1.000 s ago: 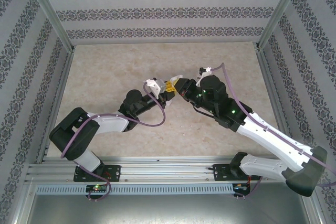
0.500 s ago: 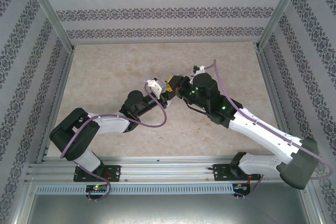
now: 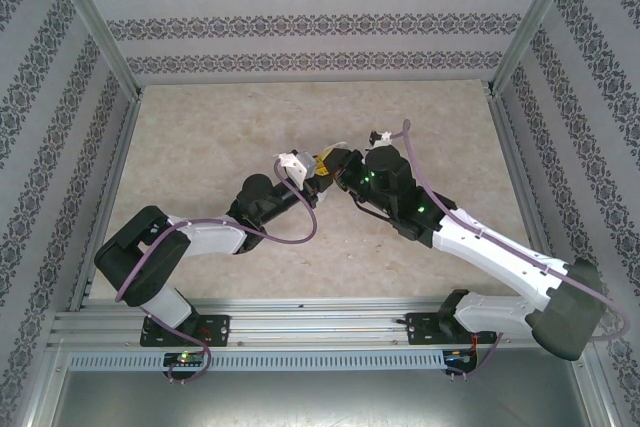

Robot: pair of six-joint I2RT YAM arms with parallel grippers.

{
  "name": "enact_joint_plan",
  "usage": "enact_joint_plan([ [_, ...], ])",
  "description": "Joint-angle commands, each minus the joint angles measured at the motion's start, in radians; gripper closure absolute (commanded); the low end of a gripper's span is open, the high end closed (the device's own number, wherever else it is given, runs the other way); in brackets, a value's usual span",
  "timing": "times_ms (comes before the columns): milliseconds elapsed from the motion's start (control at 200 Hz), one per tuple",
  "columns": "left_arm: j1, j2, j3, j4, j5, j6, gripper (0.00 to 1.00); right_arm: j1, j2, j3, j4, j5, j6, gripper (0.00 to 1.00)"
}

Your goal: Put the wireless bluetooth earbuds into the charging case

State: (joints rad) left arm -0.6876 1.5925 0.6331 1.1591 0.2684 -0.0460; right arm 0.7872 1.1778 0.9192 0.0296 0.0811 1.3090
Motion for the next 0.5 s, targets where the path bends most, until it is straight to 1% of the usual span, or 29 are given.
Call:
enact_joint_plan([
  [0,-0.018,-0.033,-0.008,0.067,-0.012,-0.019,1.00,-0.010,-0.022,-0.023,0.043,0.039,0.007,0.90],
  [495,-0.031,-0.044,-0.019,0.072,-0.021,-0.015,1.00,-0.028,-0.029,-0.037,0.049,0.045,0.001,0.90],
])
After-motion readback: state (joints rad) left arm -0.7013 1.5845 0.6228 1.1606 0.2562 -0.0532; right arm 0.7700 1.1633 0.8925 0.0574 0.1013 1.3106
